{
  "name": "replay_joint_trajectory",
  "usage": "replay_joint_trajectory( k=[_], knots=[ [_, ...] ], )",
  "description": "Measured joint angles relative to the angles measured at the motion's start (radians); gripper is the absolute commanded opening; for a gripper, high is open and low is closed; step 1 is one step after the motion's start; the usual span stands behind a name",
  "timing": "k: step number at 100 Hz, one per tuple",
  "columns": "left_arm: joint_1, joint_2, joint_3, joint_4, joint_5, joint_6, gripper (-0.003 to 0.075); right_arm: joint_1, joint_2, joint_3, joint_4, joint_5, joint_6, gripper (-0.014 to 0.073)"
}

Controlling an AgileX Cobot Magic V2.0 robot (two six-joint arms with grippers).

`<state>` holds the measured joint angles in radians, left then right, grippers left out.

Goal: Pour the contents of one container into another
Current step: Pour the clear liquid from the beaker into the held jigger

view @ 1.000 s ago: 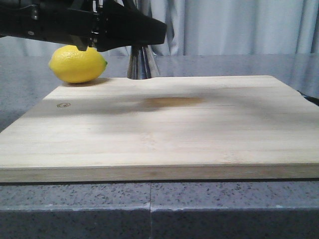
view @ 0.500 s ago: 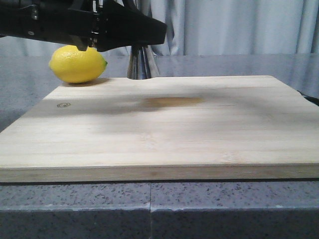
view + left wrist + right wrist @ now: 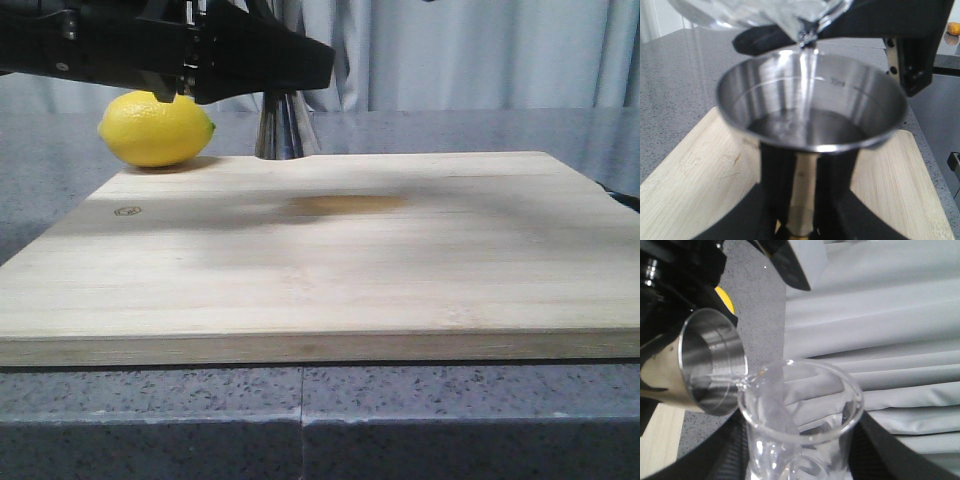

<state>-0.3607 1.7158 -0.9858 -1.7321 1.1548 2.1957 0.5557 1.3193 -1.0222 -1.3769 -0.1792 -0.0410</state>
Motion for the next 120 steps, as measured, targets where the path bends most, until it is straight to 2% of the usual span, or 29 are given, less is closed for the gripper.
replay_joint_trajectory(
  k=[120],
  knots=[
    [0.0, 0.0, 0.0, 0.002, 0.0, 0.0, 0.0059, 0.0, 0.0, 0.0, -0.052, 0.0, 0.0, 0.0255]
  ],
)
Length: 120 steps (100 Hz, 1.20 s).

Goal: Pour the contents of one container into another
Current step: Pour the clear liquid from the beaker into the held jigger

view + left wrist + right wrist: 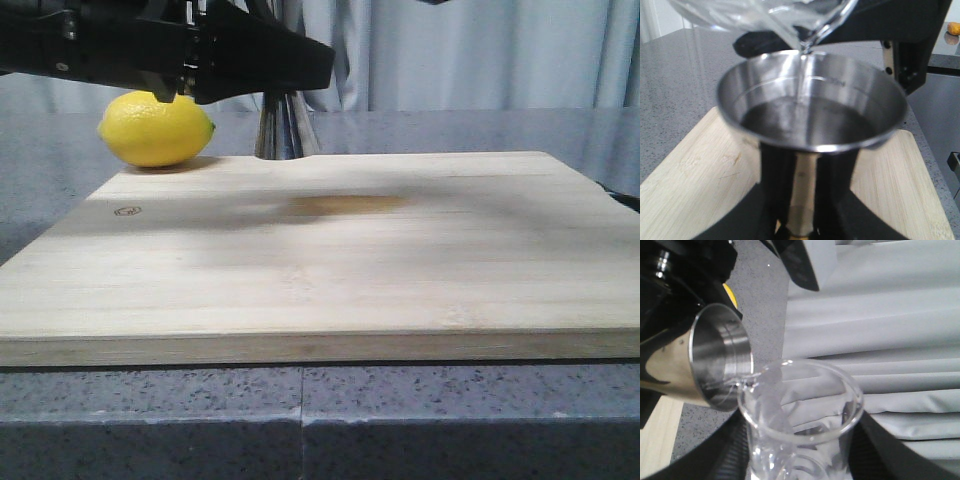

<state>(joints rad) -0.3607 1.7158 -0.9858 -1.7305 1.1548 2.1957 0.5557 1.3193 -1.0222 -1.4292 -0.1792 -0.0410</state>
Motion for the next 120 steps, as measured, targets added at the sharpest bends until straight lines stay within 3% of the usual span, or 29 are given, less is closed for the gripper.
replay_joint_trajectory(
  k=[120],
  knots=[
    [0.0, 0.0, 0.0, 0.0, 0.0, 0.0, 0.0059, 0.0, 0.0, 0.0, -0.015, 0.0, 0.0, 0.0255]
  ],
)
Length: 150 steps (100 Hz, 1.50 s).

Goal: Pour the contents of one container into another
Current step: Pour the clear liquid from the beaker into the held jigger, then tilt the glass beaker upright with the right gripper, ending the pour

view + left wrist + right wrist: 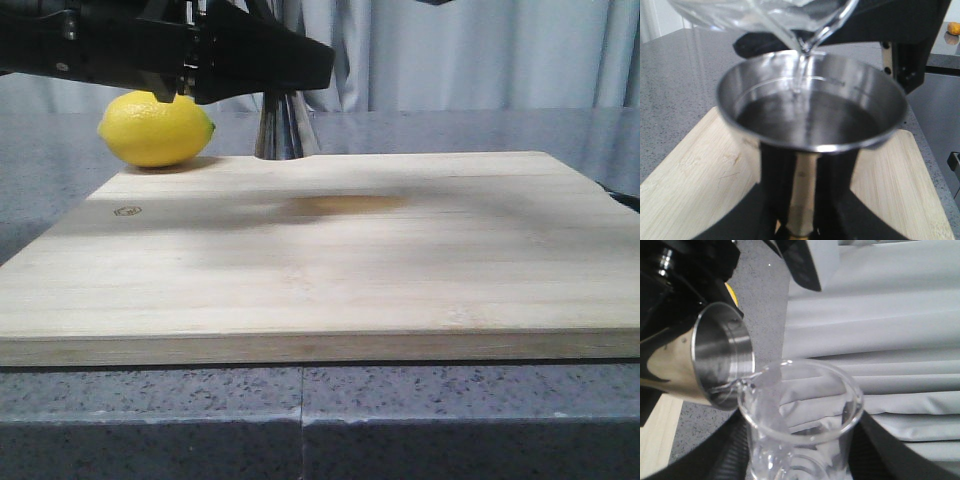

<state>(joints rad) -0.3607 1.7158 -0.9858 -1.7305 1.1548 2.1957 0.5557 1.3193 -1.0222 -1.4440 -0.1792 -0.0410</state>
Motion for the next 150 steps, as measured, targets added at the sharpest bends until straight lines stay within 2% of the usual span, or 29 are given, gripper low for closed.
replay_joint_trajectory(
  k=[115, 150],
  knots=[
    [0.0, 0.0, 0.0, 0.0, 0.0, 0.0, 0.0059, 0.0, 0.0, 0.0, -0.057, 0.008, 0.0, 0.0255],
    [0.0, 0.0, 0.0, 0.0, 0.0, 0.0, 0.0059, 0.0, 0.0, 0.0, -0.027, 0.008, 0.0, 0.0255]
  ],
)
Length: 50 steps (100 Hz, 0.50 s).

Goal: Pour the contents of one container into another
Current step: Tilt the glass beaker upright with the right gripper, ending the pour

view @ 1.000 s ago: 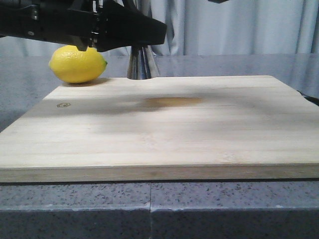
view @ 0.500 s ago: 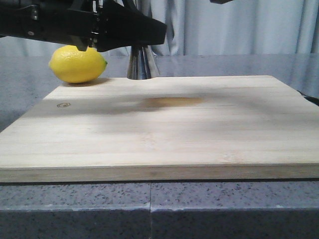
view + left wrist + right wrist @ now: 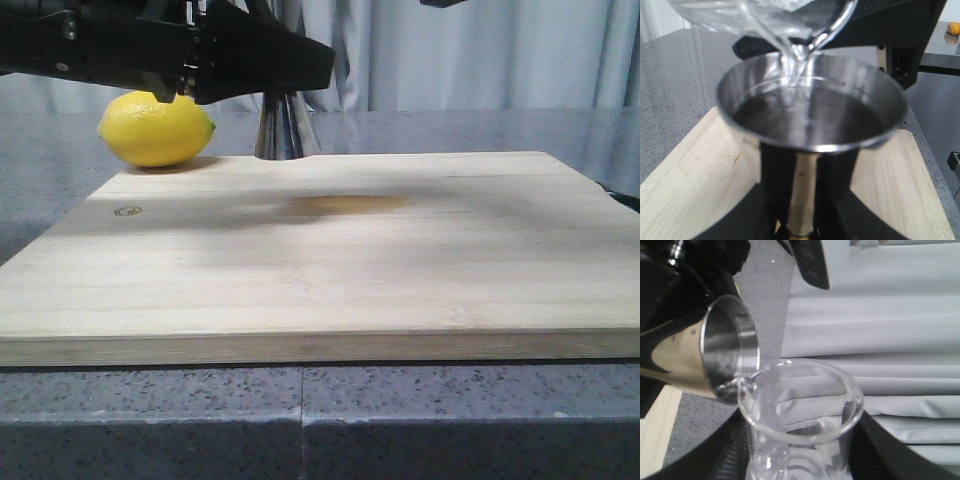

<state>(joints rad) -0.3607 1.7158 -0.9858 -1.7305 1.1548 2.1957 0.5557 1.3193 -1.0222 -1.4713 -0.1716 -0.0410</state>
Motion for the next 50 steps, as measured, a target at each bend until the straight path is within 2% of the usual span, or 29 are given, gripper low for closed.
replay_joint_trajectory(
  k=[37, 50],
  knots=[
    [0.0, 0.0, 0.0, 0.0, 0.0, 0.0, 0.0059, 0.0, 0.0, 0.0, 0.193, -0.025, 0.006, 0.0255],
    [0.0, 0.0, 0.0, 0.0, 0.0, 0.0, 0.0059, 0.0, 0.0, 0.0, 0.307, -0.026, 0.01, 0.0255]
  ],
)
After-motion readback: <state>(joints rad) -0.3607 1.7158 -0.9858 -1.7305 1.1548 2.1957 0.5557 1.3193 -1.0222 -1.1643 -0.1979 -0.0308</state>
